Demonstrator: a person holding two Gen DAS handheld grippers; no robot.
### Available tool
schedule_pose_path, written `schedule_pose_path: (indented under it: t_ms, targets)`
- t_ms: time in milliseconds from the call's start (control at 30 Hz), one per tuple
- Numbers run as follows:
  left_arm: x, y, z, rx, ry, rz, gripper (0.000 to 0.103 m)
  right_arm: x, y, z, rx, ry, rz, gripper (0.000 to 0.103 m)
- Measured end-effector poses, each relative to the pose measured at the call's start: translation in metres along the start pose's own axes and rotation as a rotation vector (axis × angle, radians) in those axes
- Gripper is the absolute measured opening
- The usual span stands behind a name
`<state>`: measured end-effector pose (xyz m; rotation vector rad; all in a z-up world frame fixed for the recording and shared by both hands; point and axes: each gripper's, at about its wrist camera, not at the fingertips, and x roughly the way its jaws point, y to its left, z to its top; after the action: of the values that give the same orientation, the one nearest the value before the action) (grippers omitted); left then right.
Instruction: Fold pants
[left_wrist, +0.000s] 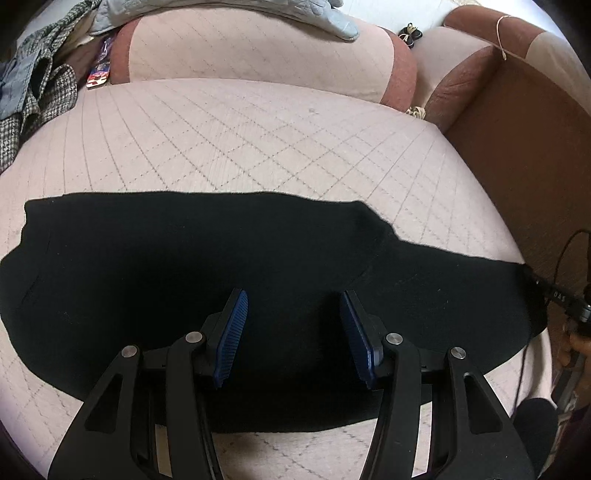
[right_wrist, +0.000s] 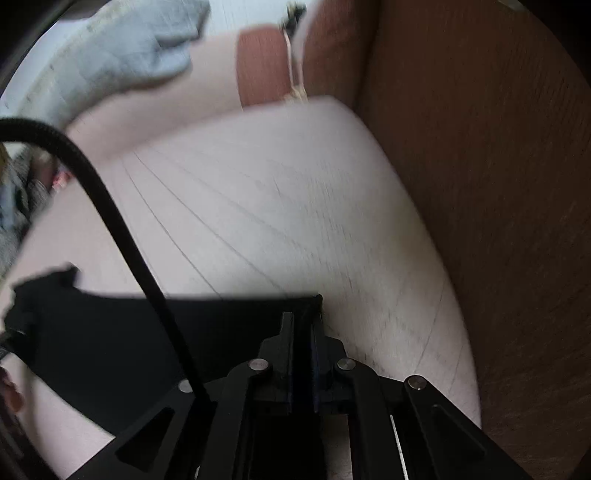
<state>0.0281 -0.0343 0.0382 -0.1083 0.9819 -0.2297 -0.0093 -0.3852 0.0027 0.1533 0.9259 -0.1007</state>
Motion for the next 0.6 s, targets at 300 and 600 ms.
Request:
schedule_pose_path:
  t_ms: [300, 600]
  targets:
    - [-0.025, 0.019, 0.001, -0.045, -0.064, -0.003, 0.052, -0.05, 0.023, 0.009, -0.032, -0.092, 0.051, 0.021]
    - [-0.061, 0.089, 0.002, -0.143, -0.131, 0.101, 0.052, -0.023, 0.155, 0.02, -0.186, -0.041, 0.402, 0.034]
